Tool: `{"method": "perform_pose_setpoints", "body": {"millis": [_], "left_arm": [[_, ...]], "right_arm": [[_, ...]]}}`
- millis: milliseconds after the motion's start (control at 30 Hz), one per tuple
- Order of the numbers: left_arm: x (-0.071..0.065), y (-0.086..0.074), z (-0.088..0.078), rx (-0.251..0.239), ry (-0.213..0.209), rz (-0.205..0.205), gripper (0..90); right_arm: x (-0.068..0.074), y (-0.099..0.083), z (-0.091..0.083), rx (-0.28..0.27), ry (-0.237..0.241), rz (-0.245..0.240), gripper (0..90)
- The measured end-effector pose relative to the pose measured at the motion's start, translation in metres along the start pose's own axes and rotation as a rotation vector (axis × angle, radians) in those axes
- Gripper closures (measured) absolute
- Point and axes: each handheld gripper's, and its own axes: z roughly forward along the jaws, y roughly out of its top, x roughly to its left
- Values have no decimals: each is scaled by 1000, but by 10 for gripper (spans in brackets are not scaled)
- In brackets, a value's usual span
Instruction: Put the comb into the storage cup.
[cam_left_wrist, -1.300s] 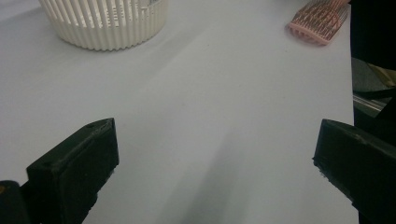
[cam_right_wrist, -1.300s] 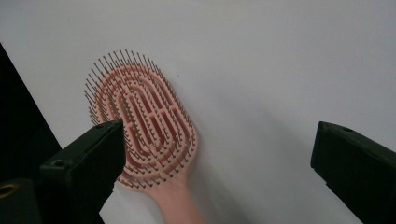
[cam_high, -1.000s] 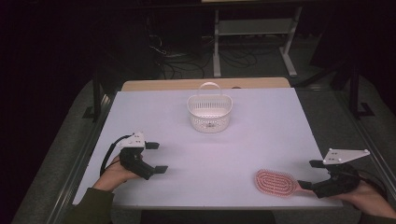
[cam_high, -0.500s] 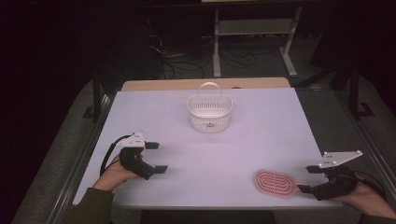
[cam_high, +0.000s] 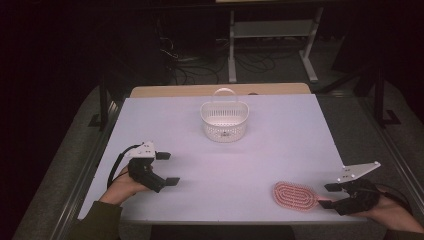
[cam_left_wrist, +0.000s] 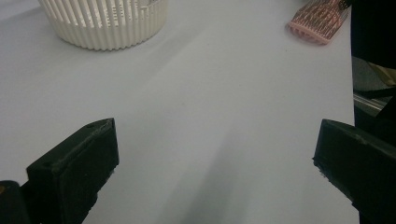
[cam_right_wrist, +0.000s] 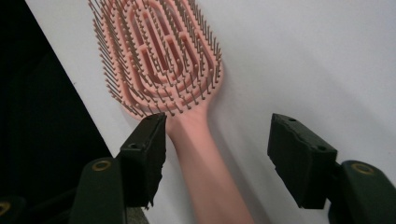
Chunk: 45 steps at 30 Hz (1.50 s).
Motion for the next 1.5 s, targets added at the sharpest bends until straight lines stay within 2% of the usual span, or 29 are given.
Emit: {"method": "perform_pose_setpoints", "body": {"millis": [400,533,967,1500], "left_arm": [[0,0,0,2,-1,0,1],[0,0,0,1,-2,2,1],[-1,0,0,2,-3,2,1],[-1,1,0,0,-2,2,1]], "right_arm": [[0,-3,2,31,35,-20,471],[1,-4,4,56,44,-32,510],[3,-3,7,88,37,-60,588],[7,5,10,123,56,-85,668]]}}
